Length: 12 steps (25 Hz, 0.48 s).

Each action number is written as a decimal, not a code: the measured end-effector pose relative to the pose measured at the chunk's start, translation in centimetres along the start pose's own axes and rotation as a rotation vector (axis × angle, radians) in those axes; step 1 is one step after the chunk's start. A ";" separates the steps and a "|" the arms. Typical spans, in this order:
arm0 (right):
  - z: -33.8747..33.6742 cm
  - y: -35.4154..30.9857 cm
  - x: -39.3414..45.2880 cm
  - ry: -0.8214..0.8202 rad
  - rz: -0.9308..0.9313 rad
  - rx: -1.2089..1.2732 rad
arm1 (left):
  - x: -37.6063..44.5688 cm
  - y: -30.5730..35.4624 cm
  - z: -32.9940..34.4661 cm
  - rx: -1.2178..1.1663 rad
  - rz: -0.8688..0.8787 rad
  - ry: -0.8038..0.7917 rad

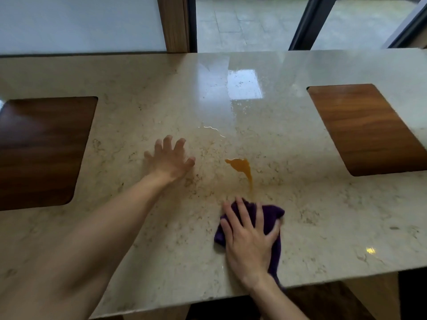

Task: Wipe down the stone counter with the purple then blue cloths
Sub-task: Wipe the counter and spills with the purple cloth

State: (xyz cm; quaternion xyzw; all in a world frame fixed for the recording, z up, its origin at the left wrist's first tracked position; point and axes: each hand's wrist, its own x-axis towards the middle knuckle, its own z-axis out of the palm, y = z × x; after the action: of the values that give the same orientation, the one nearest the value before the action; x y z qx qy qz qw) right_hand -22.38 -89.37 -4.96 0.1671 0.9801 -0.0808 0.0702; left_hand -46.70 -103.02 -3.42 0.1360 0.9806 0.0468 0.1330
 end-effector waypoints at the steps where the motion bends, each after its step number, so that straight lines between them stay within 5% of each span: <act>1: -0.3 -0.2 2.9 0.018 0.008 -0.007 | 1.0 -0.3 -0.1 0.025 -0.010 -0.001; 6: -2.0 -1.0 19.0 0.104 0.079 0.068 | 8.5 -1.9 -1.0 0.146 0.040 0.073; 12: -5.0 -1.3 39.3 0.086 0.036 0.078 | 17.9 -6.5 -3.5 -0.105 -0.096 -0.183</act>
State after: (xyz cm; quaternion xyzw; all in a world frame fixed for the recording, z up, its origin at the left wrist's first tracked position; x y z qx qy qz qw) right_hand -60.10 -77.18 -6.38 0.1905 0.9752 -0.1103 0.0231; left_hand -65.94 -104.49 -5.31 0.0856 0.9660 0.0792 0.2309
